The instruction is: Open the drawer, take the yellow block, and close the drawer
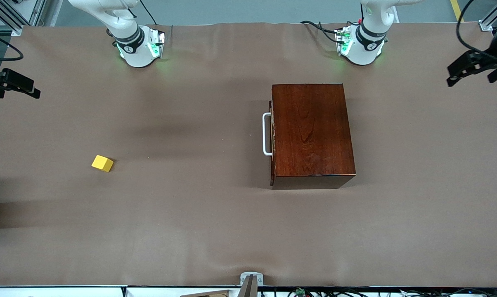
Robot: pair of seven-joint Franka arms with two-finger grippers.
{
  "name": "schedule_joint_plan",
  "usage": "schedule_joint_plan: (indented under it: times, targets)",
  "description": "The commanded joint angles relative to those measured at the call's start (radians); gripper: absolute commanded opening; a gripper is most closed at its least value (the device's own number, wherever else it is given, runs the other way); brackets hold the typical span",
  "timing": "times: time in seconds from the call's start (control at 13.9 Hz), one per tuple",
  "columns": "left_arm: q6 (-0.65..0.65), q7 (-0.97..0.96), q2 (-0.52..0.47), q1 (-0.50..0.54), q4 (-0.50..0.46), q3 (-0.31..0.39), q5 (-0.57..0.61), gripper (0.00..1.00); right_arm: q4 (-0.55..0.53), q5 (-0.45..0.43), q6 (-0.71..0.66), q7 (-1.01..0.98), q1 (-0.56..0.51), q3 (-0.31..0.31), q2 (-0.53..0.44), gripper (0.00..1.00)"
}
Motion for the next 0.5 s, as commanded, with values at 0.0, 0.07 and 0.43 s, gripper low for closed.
schedule_joint_plan:
  times: [0.0, 0.07, 0.43]
  targets:
    - [-0.015, 0.019, -0.008, 0.012, 0.04, 0.019, 0.001, 1.0, -0.027, -0.007, 0.001, -0.048, -0.008, -0.002, -0.027, 1.0]
    - [-0.015, 0.018, -0.008, 0.012, 0.039, 0.018, 0.004, 1.0, -0.027, -0.007, 0.0, -0.05, -0.008, -0.002, -0.027, 1.0]
    - [-0.045, 0.016, -0.014, 0.006, 0.047, -0.004, 0.006, 1.0, -0.027, -0.006, 0.0, -0.05, -0.008, -0.002, -0.027, 1.0]
